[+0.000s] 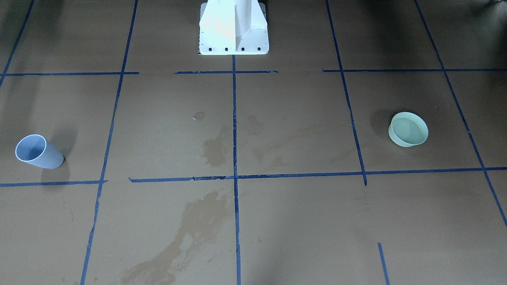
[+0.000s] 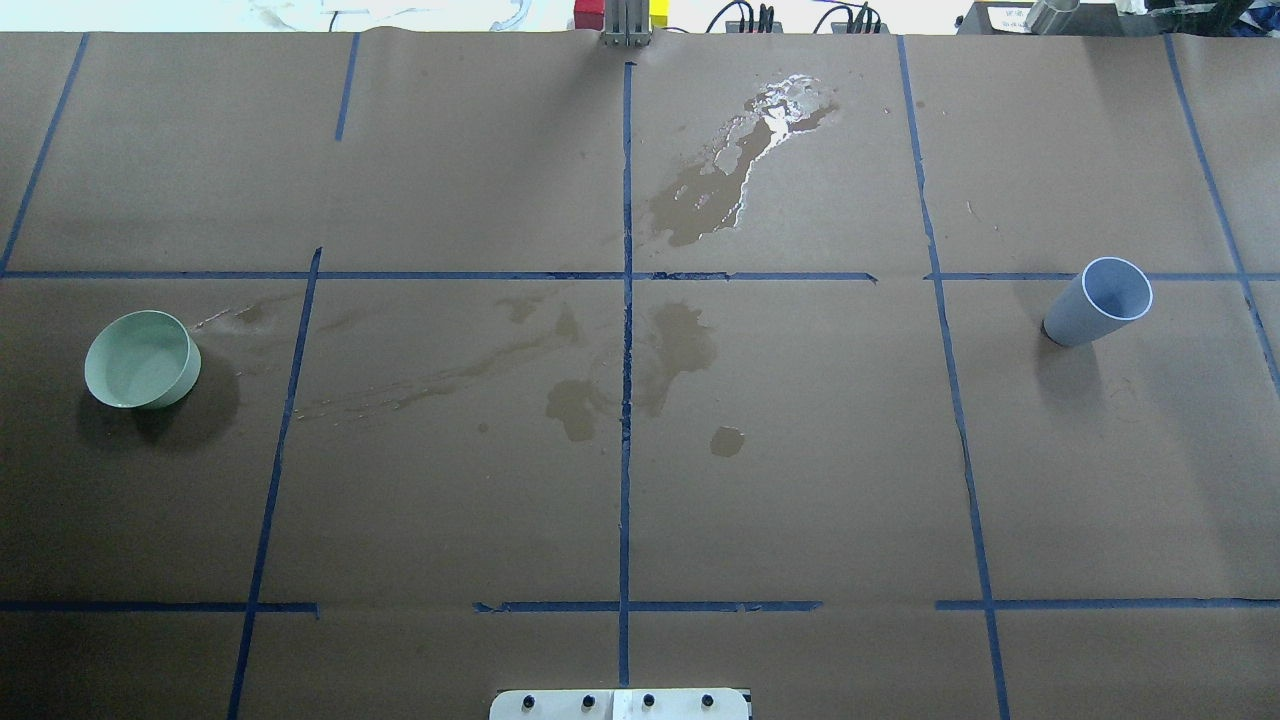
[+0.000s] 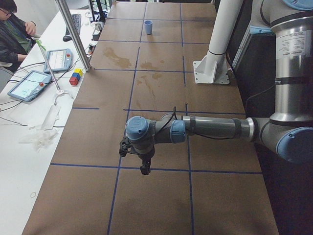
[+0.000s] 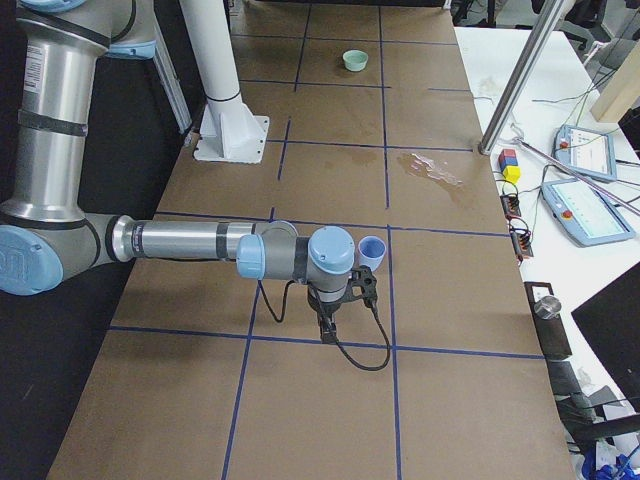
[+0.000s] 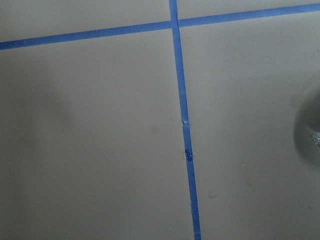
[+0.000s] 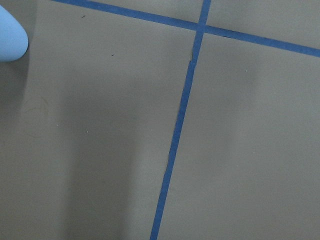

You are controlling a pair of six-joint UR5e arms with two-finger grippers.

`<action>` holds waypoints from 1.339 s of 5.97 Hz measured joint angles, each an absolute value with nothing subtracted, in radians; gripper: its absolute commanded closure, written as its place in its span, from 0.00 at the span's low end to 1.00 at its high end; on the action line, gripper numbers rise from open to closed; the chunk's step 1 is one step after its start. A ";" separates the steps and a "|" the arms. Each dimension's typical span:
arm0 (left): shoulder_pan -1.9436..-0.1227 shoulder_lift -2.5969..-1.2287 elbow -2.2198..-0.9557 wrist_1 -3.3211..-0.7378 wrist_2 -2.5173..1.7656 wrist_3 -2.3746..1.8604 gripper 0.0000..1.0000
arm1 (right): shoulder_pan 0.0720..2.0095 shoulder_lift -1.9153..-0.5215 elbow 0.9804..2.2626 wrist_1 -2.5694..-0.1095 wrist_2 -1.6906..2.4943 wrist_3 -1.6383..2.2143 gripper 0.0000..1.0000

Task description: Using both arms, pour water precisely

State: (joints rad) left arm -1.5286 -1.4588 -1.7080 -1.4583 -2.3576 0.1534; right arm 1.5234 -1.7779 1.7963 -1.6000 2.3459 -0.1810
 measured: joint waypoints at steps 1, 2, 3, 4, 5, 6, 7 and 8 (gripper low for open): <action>-1.522 -1.459 -1.708 -1.459 -2.358 0.153 0.00 | 1.522 -1.778 1.796 -1.600 2.346 -0.181 0.00; -1.513 -1.459 -1.710 -1.459 -2.359 0.155 0.00 | 1.520 -1.778 1.797 -1.599 2.346 -0.182 0.00; -1.508 -1.459 -1.714 -1.459 -2.359 0.157 0.00 | 1.518 -1.778 1.793 -1.575 2.345 -0.183 0.00; -1.506 -1.481 -1.715 -1.461 -2.358 0.156 0.00 | 1.516 -1.779 1.783 -1.532 2.345 -0.181 0.00; -1.506 -1.545 -1.711 -1.466 -2.356 0.154 0.00 | 1.515 -1.779 1.774 -1.501 2.345 -0.166 0.00; -1.506 -1.597 -1.703 -1.470 -2.355 0.156 0.00 | 1.514 -1.778 1.772 -1.490 2.346 -0.151 0.00; -1.506 -1.615 -1.705 -1.487 -2.357 0.157 0.00 | 1.514 -1.778 1.772 -1.487 2.347 -0.145 0.00; -1.499 -1.612 -1.710 -1.531 -2.361 0.135 0.00 | 1.514 -1.778 1.772 -1.487 2.348 -0.143 0.00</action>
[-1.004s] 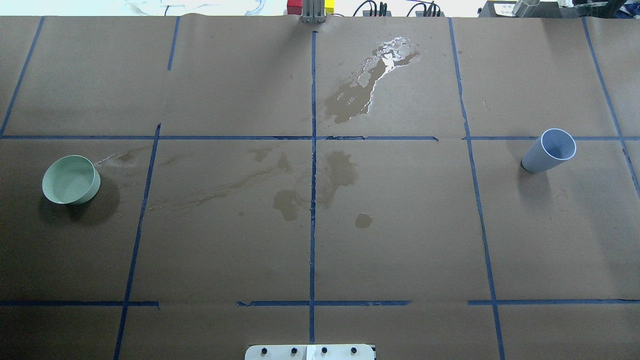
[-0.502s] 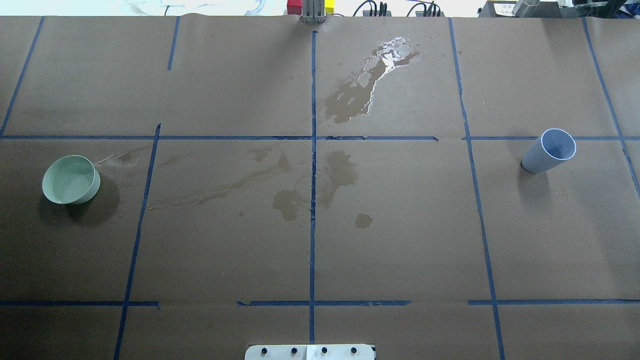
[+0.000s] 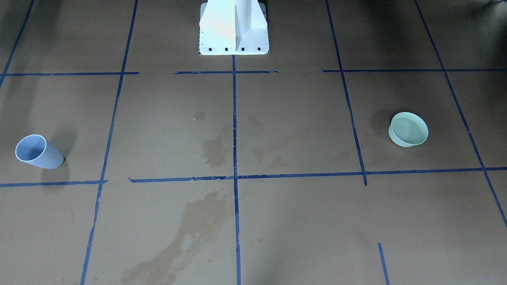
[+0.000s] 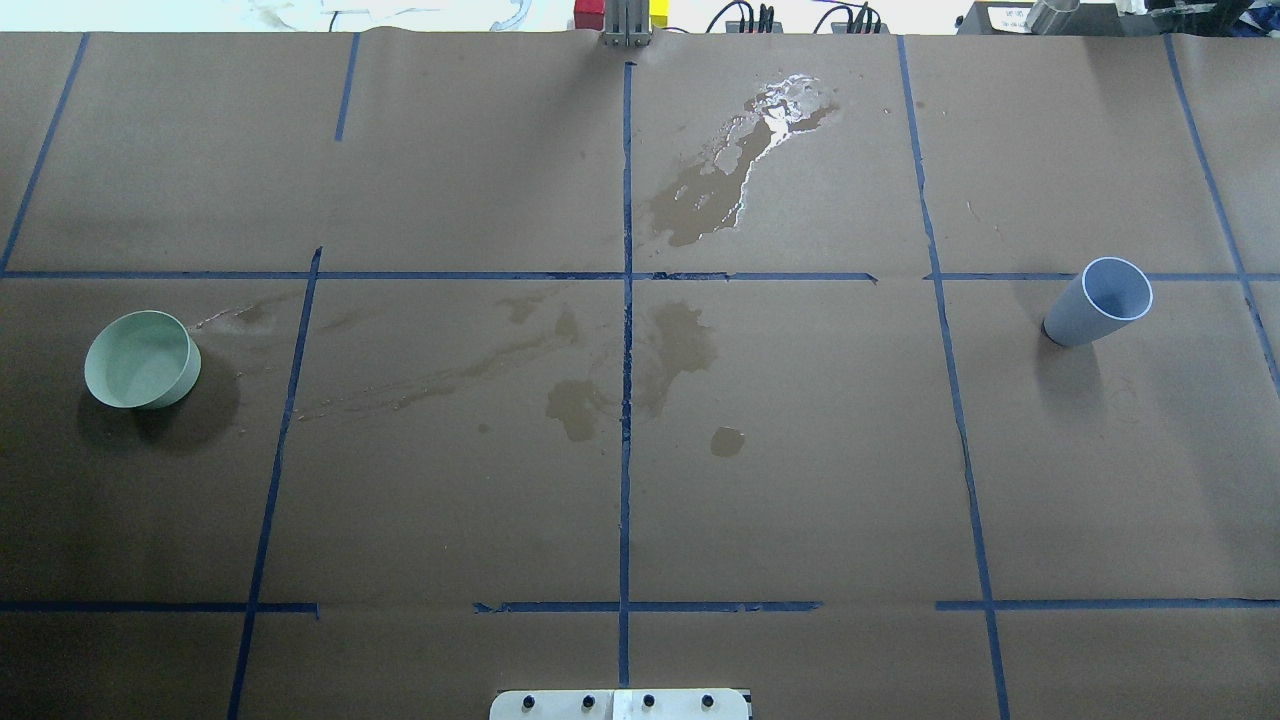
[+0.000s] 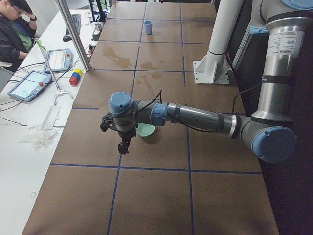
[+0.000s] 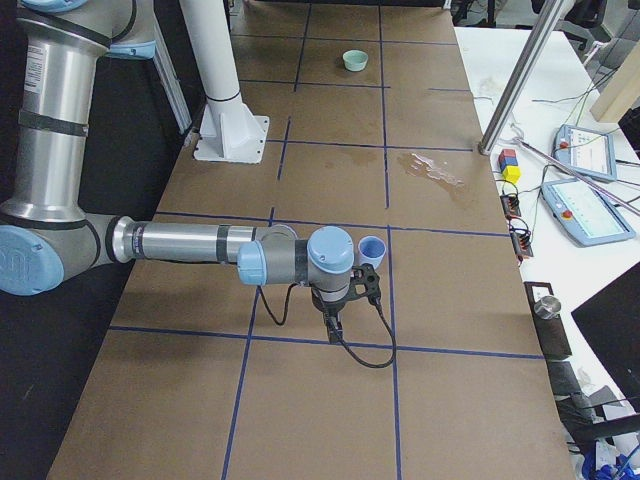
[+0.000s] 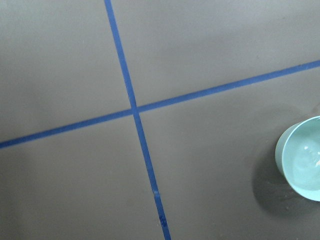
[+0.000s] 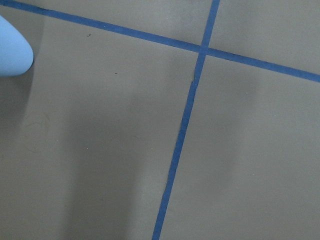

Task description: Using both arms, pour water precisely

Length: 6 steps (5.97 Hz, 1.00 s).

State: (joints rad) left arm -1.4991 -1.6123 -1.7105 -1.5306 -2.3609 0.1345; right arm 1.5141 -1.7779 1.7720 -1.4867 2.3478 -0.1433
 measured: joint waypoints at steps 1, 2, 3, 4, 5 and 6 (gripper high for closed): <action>-1.465 -1.600 -1.709 -1.598 -2.366 0.053 0.00 | 1.514 -1.778 1.773 -1.486 2.349 -0.143 0.00; -1.384 -1.576 -1.704 -1.715 -2.366 -0.107 0.00 | 1.514 -1.778 1.773 -1.486 2.350 -0.143 0.00; -1.292 -1.548 -1.685 -1.885 -2.360 -0.310 0.00 | 1.514 -1.778 1.772 -1.487 2.350 -0.144 0.00; -1.211 -1.531 -1.641 -2.077 -2.351 -0.514 0.00 | 1.514 -1.778 1.770 -1.488 2.349 -0.145 0.00; -1.130 -1.524 -1.585 -2.247 -2.304 -0.681 0.00 | 1.514 -1.778 1.769 -1.488 2.349 -0.145 0.00; -1.051 -1.522 -1.545 -2.354 -2.224 -0.800 0.00 | 1.514 -1.778 1.769 -1.488 2.349 -0.146 0.00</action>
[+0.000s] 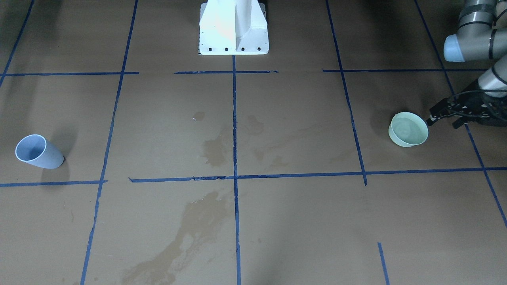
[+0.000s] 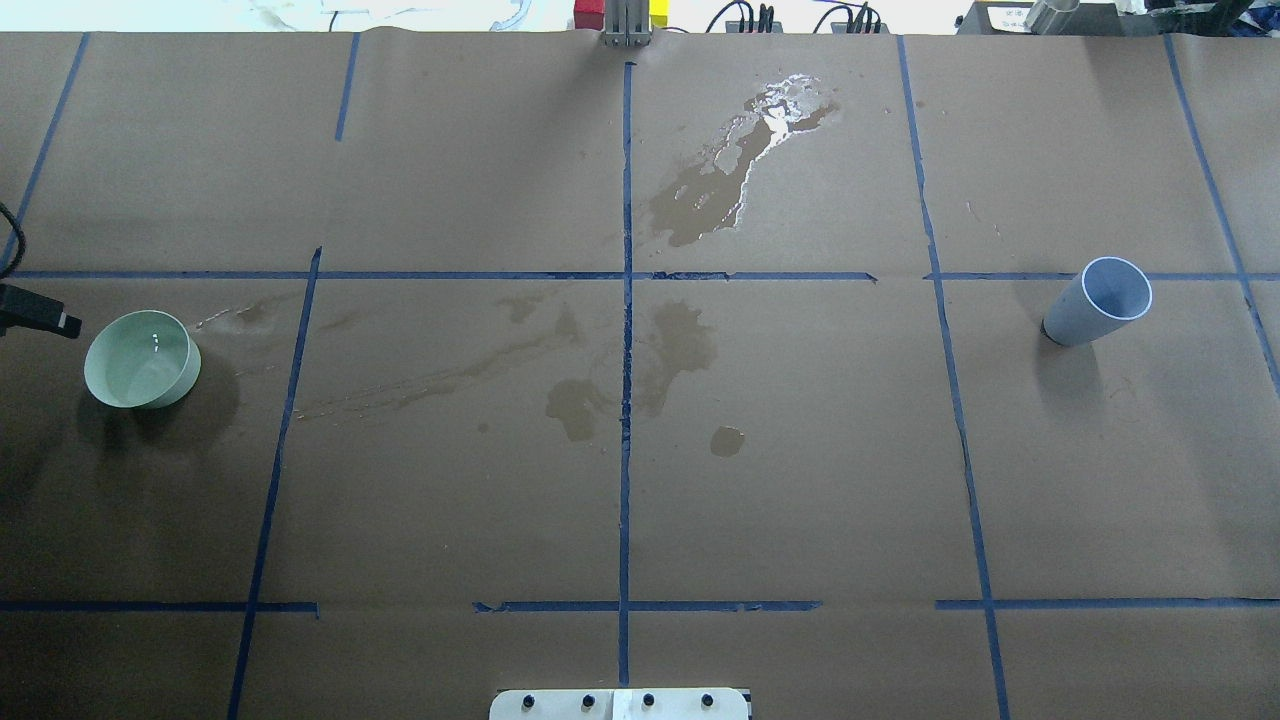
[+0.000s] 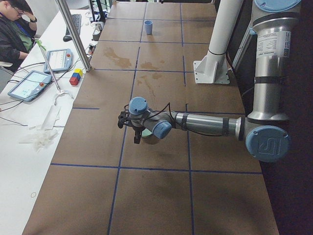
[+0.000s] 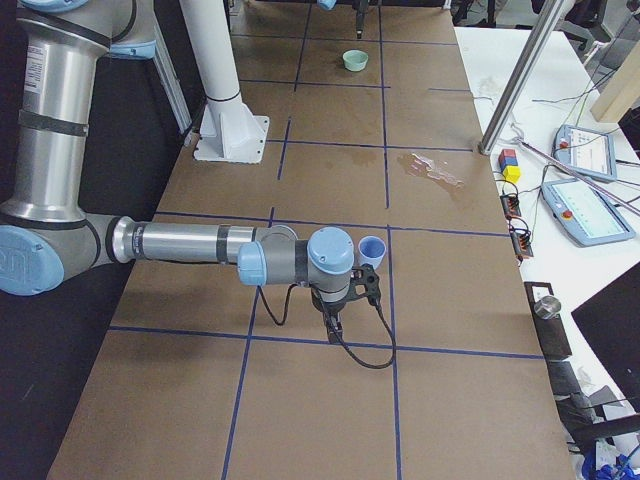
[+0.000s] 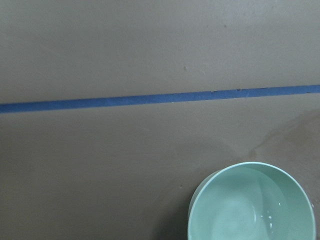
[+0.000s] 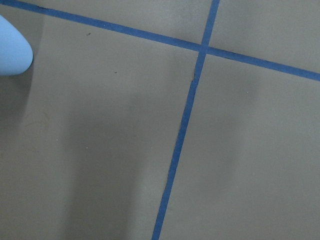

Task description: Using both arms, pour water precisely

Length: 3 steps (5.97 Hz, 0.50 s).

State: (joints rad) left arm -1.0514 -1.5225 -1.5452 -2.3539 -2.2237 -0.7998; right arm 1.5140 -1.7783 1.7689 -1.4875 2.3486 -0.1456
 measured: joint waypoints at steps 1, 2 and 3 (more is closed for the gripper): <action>-0.992 -1.522 -1.528 -2.399 -2.160 -0.866 0.53 | 1.514 -1.778 1.769 -1.487 2.348 -0.146 0.00; -0.963 -1.522 -1.522 -2.412 -2.134 -0.893 0.96 | 1.514 -1.779 1.769 -1.487 2.347 -0.146 0.00; -0.954 -1.522 -1.520 -2.415 -2.128 -0.903 1.00 | 1.514 -1.779 1.769 -1.486 2.347 -0.147 0.00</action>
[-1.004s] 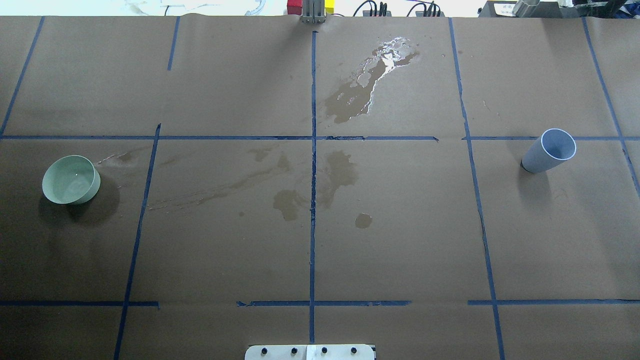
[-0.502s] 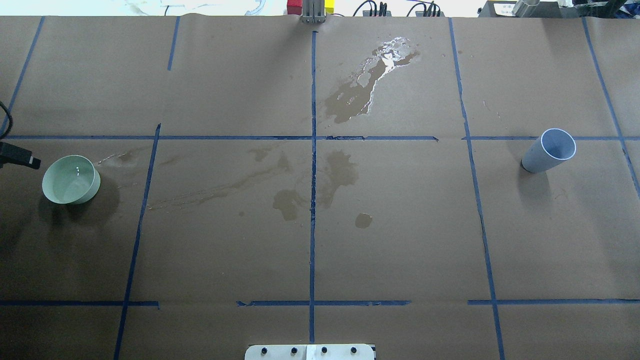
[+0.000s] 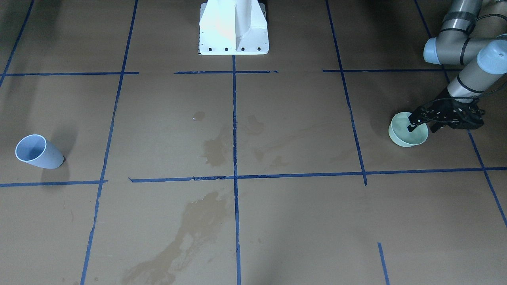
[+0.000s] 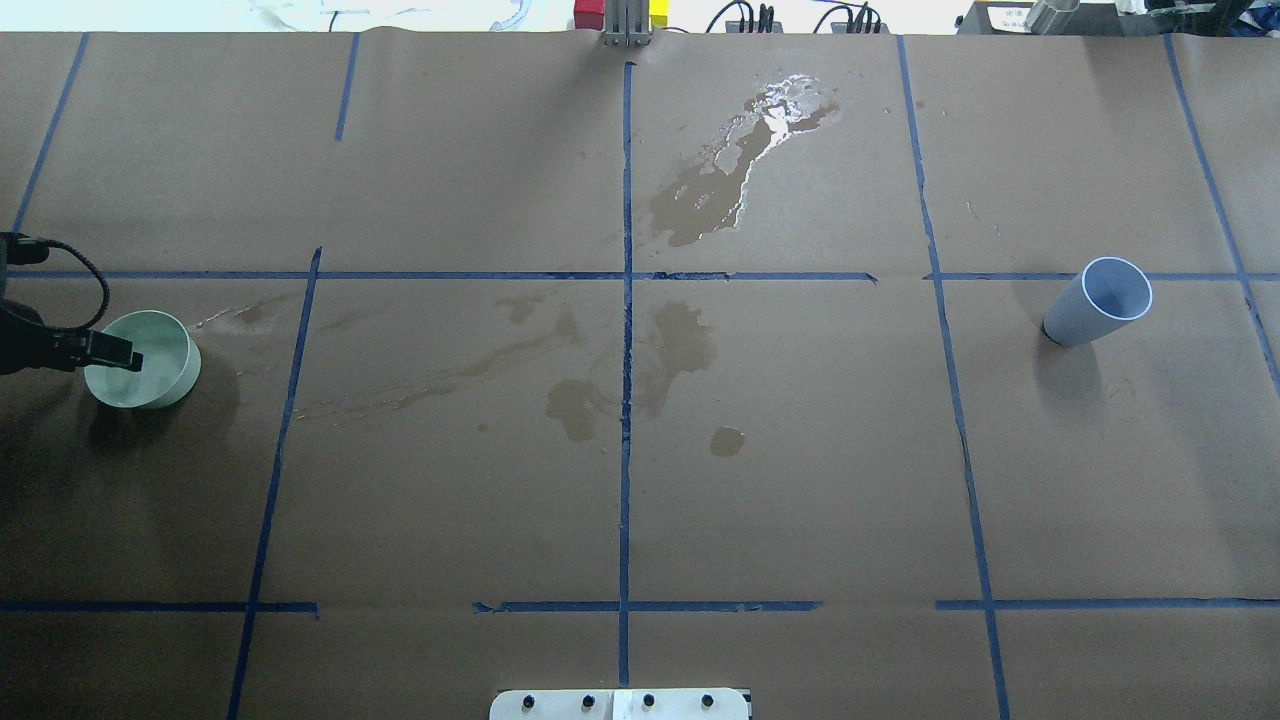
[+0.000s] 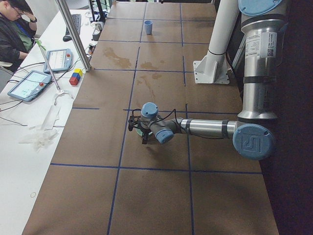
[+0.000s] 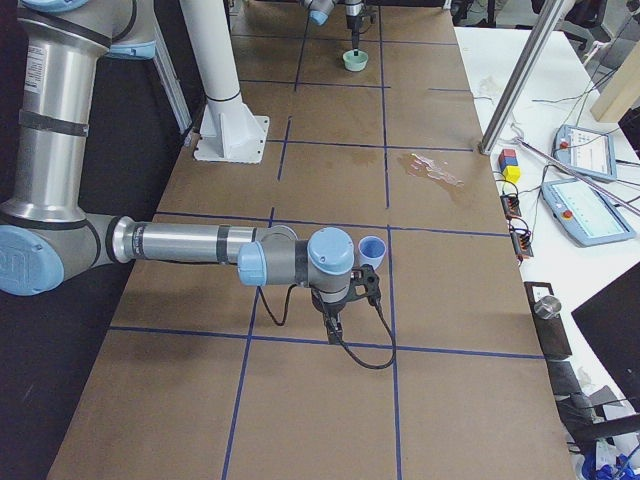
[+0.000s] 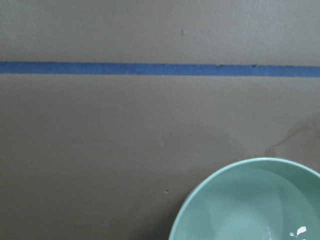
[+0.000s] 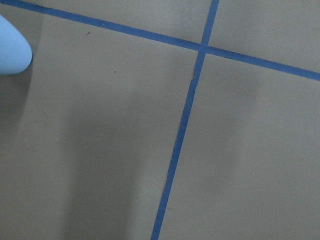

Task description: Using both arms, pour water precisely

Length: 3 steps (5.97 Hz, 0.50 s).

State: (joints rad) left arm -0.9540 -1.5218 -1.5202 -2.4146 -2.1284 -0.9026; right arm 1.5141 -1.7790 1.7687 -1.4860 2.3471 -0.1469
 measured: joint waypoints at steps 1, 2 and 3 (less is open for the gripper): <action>-0.952 -1.521 -1.519 -2.415 -2.129 -0.905 1.00 | 1.514 -1.779 1.769 -1.485 2.347 -0.147 0.00; -0.951 -1.521 -1.518 -2.415 -2.133 -0.904 1.00 | 1.515 -1.779 1.770 -1.485 2.347 -0.146 0.00; -0.951 -1.522 -1.520 -2.412 -2.145 -0.904 1.00 | 1.515 -1.779 1.770 -1.485 2.347 -0.146 0.00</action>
